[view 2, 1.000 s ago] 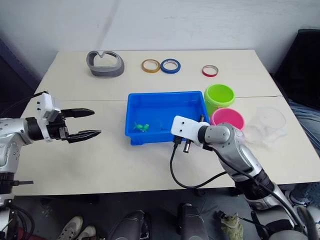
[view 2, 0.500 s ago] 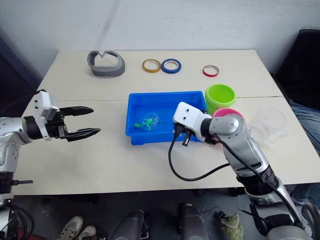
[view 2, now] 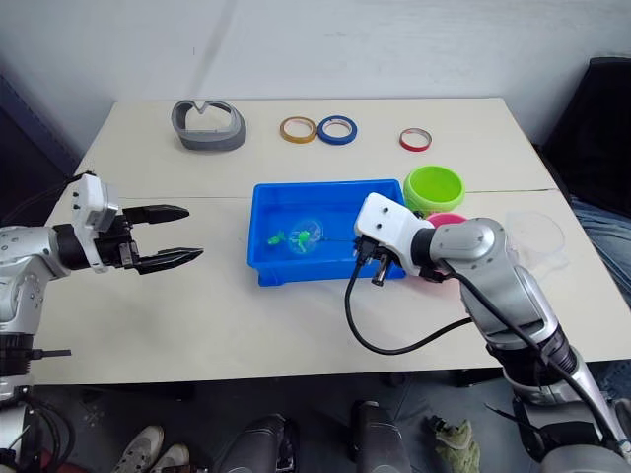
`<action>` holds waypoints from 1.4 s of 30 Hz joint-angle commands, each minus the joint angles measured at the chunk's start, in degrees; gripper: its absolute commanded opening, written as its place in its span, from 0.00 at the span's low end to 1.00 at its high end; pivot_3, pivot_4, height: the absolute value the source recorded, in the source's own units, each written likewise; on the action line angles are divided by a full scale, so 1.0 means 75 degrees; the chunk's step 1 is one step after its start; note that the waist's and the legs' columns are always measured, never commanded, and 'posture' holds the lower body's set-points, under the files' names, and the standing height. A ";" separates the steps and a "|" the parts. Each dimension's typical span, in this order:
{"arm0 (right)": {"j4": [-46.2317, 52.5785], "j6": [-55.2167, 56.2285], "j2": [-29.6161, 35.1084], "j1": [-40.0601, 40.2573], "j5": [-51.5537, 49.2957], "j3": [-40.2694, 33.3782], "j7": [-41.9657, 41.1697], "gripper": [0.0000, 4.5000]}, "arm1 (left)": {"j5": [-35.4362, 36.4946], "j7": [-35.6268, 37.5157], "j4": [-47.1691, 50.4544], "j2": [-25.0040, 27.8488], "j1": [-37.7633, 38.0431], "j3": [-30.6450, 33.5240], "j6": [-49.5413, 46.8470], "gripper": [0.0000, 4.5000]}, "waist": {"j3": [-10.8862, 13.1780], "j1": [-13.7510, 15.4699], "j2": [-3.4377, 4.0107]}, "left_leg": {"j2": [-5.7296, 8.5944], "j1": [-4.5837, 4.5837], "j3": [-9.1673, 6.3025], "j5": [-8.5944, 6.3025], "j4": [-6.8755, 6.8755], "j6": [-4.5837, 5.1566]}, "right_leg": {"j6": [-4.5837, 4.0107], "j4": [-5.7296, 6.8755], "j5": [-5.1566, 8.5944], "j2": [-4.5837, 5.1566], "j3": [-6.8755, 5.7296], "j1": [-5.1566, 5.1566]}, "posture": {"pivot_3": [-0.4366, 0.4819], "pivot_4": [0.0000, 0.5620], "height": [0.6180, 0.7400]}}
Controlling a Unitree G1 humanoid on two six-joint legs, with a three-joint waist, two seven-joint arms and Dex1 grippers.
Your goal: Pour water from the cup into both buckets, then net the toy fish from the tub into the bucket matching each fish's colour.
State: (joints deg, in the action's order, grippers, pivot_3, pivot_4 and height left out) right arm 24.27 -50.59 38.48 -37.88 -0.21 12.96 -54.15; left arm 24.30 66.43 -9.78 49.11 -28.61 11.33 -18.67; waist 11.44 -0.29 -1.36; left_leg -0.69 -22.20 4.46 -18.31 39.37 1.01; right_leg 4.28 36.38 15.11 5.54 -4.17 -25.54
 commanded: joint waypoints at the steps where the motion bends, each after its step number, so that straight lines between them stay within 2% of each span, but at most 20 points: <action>1: 0.0243 -0.0198 0.0160 -0.0256 -0.0336 -0.0582 0.0133 0.00 | 0.0191 0.0031 0.0040 -0.0117 -0.0257 0.0060 0.0012 0.99 | 0.0000 0.0002 0.0000 | 0.0000 0.0000 0.0000 0.0000 0.0000 0.0000 | 0.0000 0.0000 0.0000 0.0000 0.0000 0.0000 | 0.48 0.27 0.78; 12: -0.0255 -0.0601 0.1214 -0.0665 -0.0930 -0.2008 0.0531 0.00 | 0.0098 0.0214 -0.0794 -0.1161 -0.1561 -0.0497 0.0243 0.99 | 0.0000 0.0009 0.0000 | 0.0003 -0.0005 0.0000 0.0000 0.0001 0.0002 | 0.0001 -0.0005 -0.0001 0.0000 -0.0005 0.0002 | 0.48 0.27 0.78; 16: -0.0879 -0.0305 0.1865 -0.0531 -0.0872 -0.2457 0.0695 0.00 | 0.0026 0.0316 -0.1144 -0.1410 -0.1938 -0.0649 0.0412 0.99 | 0.0000 0.0018 0.0000 | 0.0002 -0.0005 0.0004 0.0000 0.0000 0.0002 | 0.0002 -0.0007 -0.0001 -0.0002 -0.0004 0.0001 | 0.48 0.27 0.78; 21: -0.1767 0.0168 0.2266 -0.0298 -0.0627 -0.2752 0.1216 0.00 | 0.0000 0.0409 -0.1372 -0.1517 -0.2101 -0.0746 0.0545 0.99 | 0.0000 0.0010 0.0000 | 0.0002 -0.0003 0.0010 0.0000 -0.0001 0.0002 | 0.0002 -0.0008 -0.0001 -0.0003 0.0001 0.0001 | 0.48 0.27 0.78; 30: -0.2889 0.1720 0.2426 0.0102 0.0206 -0.2180 0.1943 0.00 | -0.0007 0.0444 -0.1275 -0.1596 -0.2022 -0.0793 0.0523 0.99 | 0.0000 0.0002 0.0001 | 0.0002 -0.0003 0.0015 0.0001 -0.0001 0.0002 | 0.0004 -0.0011 -0.0002 -0.0004 0.0006 0.0000 | 0.48 0.27 0.78; 42: -0.3082 0.4029 0.2956 0.0627 0.1996 -0.1122 0.2357 0.00 | 0.0026 0.0394 -0.1090 -0.1515 -0.1827 -0.0732 0.0448 0.99 | 0.0001 0.0025 0.0002 | 0.0004 -0.0006 0.0017 0.0001 -0.0001 0.0001 | 0.0008 -0.0042 -0.0004 -0.0003 0.0008 0.0000 | 0.48 0.27 0.78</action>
State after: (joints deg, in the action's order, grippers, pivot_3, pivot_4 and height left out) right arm 0.04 -23.60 58.44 -33.02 11.61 4.73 -37.85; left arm 24.27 69.47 -20.50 36.94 -42.09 5.06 -15.54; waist 11.45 -0.10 -1.34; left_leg -0.65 -22.23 4.59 -18.30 39.36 1.01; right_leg 4.34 36.05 15.08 5.52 -4.10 -25.54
